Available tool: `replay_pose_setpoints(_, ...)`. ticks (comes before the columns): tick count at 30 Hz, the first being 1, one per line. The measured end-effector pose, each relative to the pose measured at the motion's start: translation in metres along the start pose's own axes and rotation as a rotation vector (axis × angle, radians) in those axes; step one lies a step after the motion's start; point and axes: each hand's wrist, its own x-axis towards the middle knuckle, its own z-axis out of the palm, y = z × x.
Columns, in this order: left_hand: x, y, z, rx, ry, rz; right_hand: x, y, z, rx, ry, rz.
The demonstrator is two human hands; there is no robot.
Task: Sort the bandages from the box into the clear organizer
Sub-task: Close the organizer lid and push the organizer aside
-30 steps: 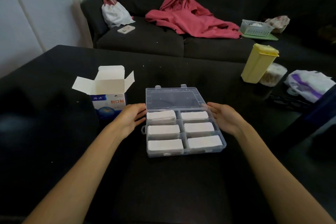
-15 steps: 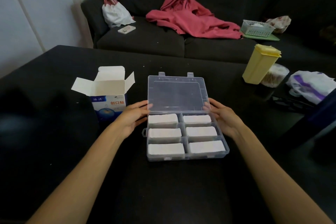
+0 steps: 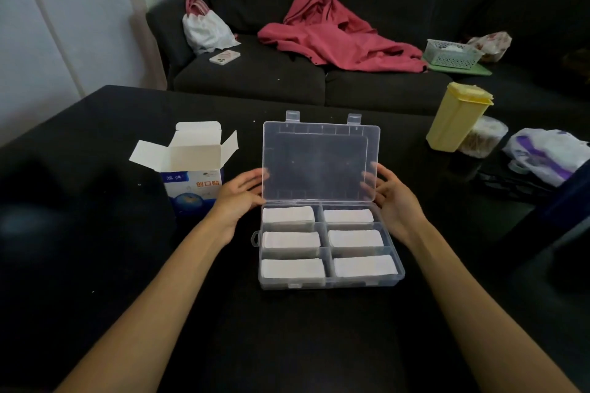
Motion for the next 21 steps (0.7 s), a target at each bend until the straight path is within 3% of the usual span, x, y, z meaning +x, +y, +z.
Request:
replay_pose_setpoints(5,-0.006,0.004,0.002,-0.042,-0.025,0.134,-0.004,-0.008,-0.002,0.035,-0.063,0.011)
replay_pose_setpoints(12,-0.021,0.02,0.001,-0.159,0.009,0.127,-0.02,-0.029,-0.007,-0.025,-0.121,0.033)
replay_pose_setpoints(18,-0.059,0.027,-0.002,0.246,-0.066,0.268,-0.052,-0.042,-0.031,-0.405,-0.237,-0.016)
replay_pose_setpoints(21,-0.09,0.02,0.001,0.469,-0.176,0.346,-0.071,-0.04,-0.039,-0.73,-0.323,-0.057)
